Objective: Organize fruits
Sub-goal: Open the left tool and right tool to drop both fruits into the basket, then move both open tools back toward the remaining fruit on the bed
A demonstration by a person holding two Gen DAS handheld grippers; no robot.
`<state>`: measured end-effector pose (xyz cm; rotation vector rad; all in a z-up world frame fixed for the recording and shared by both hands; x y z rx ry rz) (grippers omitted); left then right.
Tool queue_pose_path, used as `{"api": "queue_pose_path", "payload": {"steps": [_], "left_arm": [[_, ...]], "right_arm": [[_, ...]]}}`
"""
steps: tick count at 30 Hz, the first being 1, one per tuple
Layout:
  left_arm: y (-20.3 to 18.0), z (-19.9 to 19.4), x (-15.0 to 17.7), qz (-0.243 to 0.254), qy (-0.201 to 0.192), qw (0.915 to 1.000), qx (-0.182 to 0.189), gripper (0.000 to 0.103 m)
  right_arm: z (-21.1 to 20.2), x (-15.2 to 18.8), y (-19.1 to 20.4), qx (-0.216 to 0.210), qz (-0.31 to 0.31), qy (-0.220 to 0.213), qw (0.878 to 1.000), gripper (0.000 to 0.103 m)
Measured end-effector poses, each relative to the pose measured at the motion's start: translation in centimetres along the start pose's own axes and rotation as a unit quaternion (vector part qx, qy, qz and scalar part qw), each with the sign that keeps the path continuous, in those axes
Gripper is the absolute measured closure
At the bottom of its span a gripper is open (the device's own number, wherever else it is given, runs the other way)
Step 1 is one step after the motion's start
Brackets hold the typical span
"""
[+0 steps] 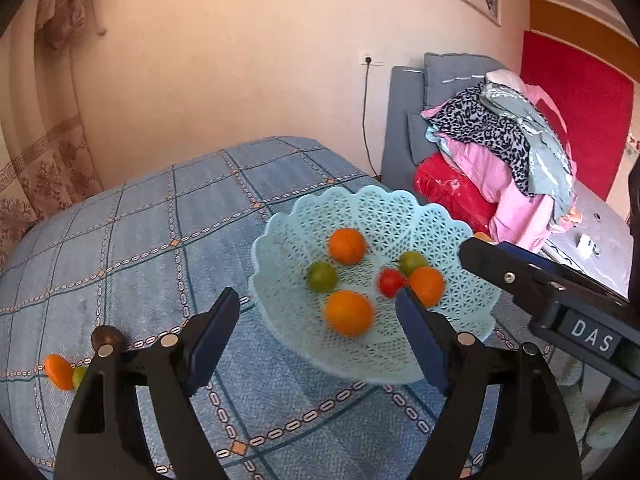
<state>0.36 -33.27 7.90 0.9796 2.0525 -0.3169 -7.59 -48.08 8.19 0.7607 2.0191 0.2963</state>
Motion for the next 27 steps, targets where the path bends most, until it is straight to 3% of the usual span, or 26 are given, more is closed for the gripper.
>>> {"api": "queue_pose_path", "payload": {"steps": [14, 21, 27], "left_arm": [[1.3, -1.6, 0.8, -0.005, 0.005, 0.9997, -0.023, 0.02], [2.5, -3.2, 1.8, -0.017, 0.002, 0.9992, -0.035, 0.019], [4.1, -4.9, 3.2, -0.035, 0.003, 0.9981, -0.05, 0.016]], "right_arm": [[0.2, 0.5, 0.5, -0.008, -0.002, 0.009, 1.0, 0.037], [-0.5, 1.5, 2.8, -0.028, -0.055, -0.014, 0.998, 0.037], [0.0, 2.3, 3.9, -0.046, -0.074, -0.002, 0.996, 0.037]]}}
Point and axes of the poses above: each gripper's, at about its wrist camera, not at the fingertips, and z roughly the way its jaws point, y to its left, x to its underside, the point moved 2 cm from there along z, roughly the way its jaws point, and after that the axes turned 9 degrees about z, right-handed, at the moved point
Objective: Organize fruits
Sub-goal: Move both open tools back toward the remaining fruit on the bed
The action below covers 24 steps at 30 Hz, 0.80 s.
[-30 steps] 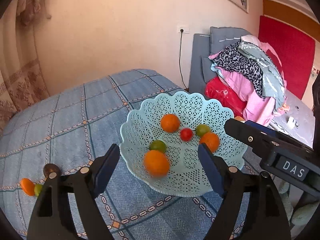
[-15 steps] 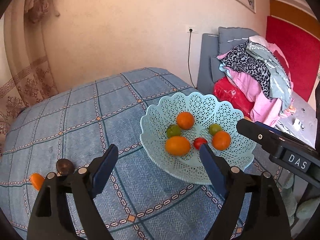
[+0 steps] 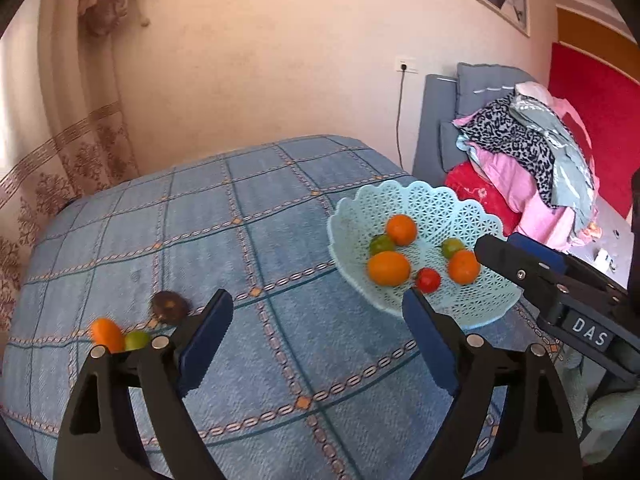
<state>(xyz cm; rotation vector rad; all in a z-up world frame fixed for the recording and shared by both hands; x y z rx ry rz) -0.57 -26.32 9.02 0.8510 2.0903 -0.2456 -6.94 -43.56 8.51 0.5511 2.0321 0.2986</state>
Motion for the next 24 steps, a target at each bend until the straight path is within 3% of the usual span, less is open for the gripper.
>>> {"api": "queue_pose_path", "payload": {"steps": [11, 15, 24], "left_arm": [[4.2, -3.1, 4.3, -0.031, 0.014, 0.9977, -0.058, 0.014], [5.7, -4.2, 6.2, -0.035, 0.021, 0.9955, -0.085, 0.014], [9.3, -5.9, 10.8, -0.08, 0.051, 0.9882, -0.12, 0.014]], "right_arm": [[0.6, 1.9, 3.4, -0.026, -0.062, 0.015, 0.998, 0.037], [0.7, 2.4, 4.4, -0.03, -0.08, 0.016, 0.996, 0.032], [1.5, 4.1, 7.8, -0.051, -0.112, 0.043, 0.991, 0.032]]}}
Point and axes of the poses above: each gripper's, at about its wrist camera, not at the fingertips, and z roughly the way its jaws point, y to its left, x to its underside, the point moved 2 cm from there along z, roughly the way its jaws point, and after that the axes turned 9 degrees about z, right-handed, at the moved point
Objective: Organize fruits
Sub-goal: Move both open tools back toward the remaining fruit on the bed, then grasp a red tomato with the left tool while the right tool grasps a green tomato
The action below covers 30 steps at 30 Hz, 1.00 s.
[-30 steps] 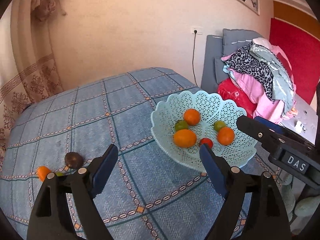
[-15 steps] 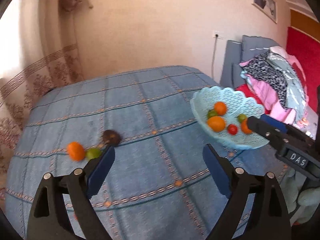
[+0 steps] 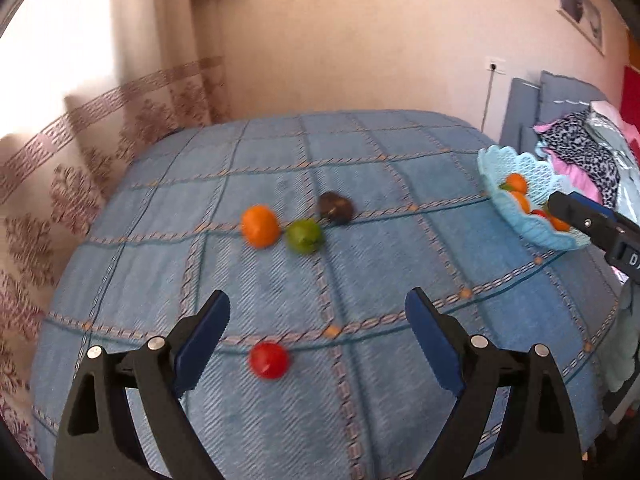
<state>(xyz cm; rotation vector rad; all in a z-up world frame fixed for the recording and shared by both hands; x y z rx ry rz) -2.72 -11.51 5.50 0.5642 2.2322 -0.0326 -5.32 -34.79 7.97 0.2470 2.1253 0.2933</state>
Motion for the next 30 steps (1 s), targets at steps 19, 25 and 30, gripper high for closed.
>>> {"api": "queue_pose_path", "payload": {"steps": [19, 25, 30], "left_arm": [[4.9, 1.6, 4.5, -0.055, 0.045, 0.9974, -0.009, 0.017], [4.7, 3.2, 5.3, -0.058, 0.067, 0.9958, 0.024, 0.035], [4.4, 3.9, 5.4, -0.056, 0.076, 0.9949, 0.037, 0.051]], "right_arm": [[5.3, 3.7, 8.6, -0.061, -0.055, 0.085, 0.993, 0.032], [6.7, 3.9, 9.5, -0.063, -0.06, 0.096, 0.992, 0.032], [7.9, 4.0, 9.7, -0.072, -0.047, 0.115, 0.99, 0.032]]}}
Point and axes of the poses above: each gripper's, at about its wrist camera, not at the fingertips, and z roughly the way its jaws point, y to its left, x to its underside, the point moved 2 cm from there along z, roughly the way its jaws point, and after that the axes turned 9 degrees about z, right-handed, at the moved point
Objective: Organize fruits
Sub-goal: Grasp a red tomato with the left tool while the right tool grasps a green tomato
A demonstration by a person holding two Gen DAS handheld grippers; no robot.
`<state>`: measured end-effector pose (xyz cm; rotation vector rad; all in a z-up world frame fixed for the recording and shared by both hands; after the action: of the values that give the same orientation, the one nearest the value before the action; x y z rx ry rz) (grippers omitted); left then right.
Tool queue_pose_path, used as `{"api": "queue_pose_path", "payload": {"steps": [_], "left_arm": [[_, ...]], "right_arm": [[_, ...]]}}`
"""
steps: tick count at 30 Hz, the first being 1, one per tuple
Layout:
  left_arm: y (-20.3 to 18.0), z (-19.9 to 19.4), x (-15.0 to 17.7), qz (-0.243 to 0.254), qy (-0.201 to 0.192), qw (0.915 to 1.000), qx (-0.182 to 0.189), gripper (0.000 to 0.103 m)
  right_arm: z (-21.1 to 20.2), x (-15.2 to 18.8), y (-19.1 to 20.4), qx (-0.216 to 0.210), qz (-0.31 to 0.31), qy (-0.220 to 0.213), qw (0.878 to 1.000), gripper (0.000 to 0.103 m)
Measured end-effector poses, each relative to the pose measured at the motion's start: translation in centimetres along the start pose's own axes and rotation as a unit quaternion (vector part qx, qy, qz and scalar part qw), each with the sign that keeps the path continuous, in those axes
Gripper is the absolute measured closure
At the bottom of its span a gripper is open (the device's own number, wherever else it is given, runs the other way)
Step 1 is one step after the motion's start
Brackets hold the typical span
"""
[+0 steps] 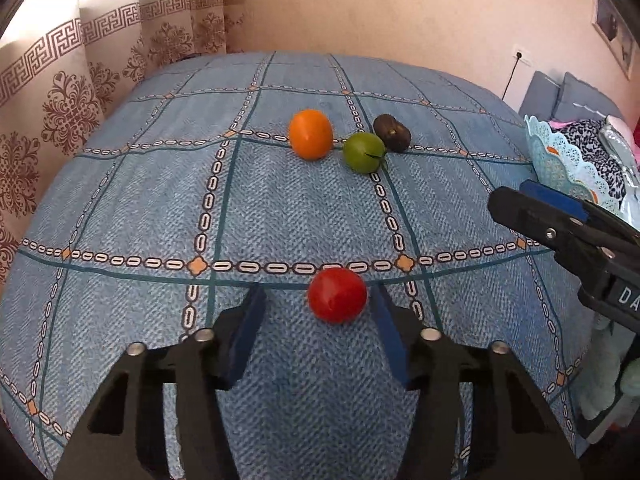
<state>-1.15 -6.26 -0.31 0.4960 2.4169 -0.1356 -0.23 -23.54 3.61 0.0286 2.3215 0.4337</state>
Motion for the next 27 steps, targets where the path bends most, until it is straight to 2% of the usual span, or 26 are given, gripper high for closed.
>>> {"api": "queue_pose_path", "payload": {"steps": [2, 6, 13, 18, 22, 27], "left_arm": [[-0.2, 0.0, -0.1, 0.002, 0.0, 1.0, 0.004, 0.056], [-0.5, 0.0, -0.1, 0.011, -0.003, 0.9997, 0.022, 0.074], [-0.2, -0.5, 0.1, 0.005, -0.016, 0.9994, 0.03, 0.074], [0.4, -1.4, -0.3, -0.007, -0.036, 0.9993, 0.008, 0.074], [1.6, -1.7, -0.6, -0.018, -0.044, 0.9988, -0.013, 0.074], [2.7, -1.3, -0.8, -0.036, -0.04, 0.9984, -0.015, 0.074]], "right_arm": [[0.5, -0.1, 0.1, -0.001, 0.0, 0.005, 1.0, 0.032], [1.2, -0.3, 0.2, -0.005, 0.0, 0.015, 1.0, 0.032], [2.9, -1.2, 1.3, -0.016, -0.009, 0.032, 0.999, 0.032], [4.8, -2.1, 1.9, -0.026, -0.01, 0.049, 0.998, 0.034], [6.5, -2.8, 2.5, -0.031, -0.015, 0.062, 0.997, 0.045], [8.6, -3.2, 3.4, -0.026, -0.027, 0.077, 0.996, 0.053]]}}
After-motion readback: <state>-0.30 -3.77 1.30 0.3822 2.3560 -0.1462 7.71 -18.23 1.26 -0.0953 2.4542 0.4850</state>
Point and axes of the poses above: each gripper's, at about its wrist camera, not at the fingertips, and z roughly the way its jaws point, y to its left, x to its underside, the point moved 2 cm from there along z, roughly the way its jaws point, and after that the axes turned 9 degrees about z, right-handed, at the moved point
